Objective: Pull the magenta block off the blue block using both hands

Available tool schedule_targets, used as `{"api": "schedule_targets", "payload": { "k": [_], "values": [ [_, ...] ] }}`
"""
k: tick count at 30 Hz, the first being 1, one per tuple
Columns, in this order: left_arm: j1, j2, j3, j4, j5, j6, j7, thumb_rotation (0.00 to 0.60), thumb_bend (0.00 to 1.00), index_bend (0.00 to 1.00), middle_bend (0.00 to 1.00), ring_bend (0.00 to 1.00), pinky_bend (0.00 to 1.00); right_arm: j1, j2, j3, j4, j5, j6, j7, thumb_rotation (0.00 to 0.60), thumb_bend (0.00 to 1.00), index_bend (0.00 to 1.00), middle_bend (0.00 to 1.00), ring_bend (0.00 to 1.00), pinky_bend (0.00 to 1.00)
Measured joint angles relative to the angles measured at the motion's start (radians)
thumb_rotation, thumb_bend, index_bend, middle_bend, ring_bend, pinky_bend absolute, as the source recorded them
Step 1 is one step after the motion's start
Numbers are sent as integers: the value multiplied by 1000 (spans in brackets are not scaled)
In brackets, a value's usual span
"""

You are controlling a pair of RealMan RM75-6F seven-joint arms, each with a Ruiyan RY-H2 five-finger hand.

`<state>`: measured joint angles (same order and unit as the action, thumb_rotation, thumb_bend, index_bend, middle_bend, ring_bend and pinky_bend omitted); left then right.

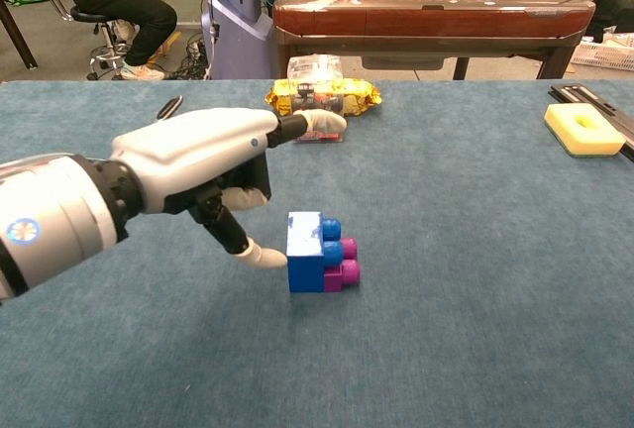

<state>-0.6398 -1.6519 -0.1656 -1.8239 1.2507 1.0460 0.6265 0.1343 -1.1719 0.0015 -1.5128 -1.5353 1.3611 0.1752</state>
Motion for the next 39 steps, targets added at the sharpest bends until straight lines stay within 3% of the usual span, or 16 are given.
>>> {"api": "schedule_targets", "payload": {
  "k": [21, 39],
  "values": [
    [-89, -123, -25, 113, -171, 7, 56, 600, 0, 17, 1000, 981, 1000, 5, 18, 7, -9, -2, 5, 8, 600, 0, 13, 211, 225, 458],
    [-143, -189, -17, 223, -197, 14, 73, 600, 0, 63, 1000, 999, 1000, -1, 11, 3, 7, 1, 7, 30, 600, 0, 13, 212, 225, 458]
  ]
}}
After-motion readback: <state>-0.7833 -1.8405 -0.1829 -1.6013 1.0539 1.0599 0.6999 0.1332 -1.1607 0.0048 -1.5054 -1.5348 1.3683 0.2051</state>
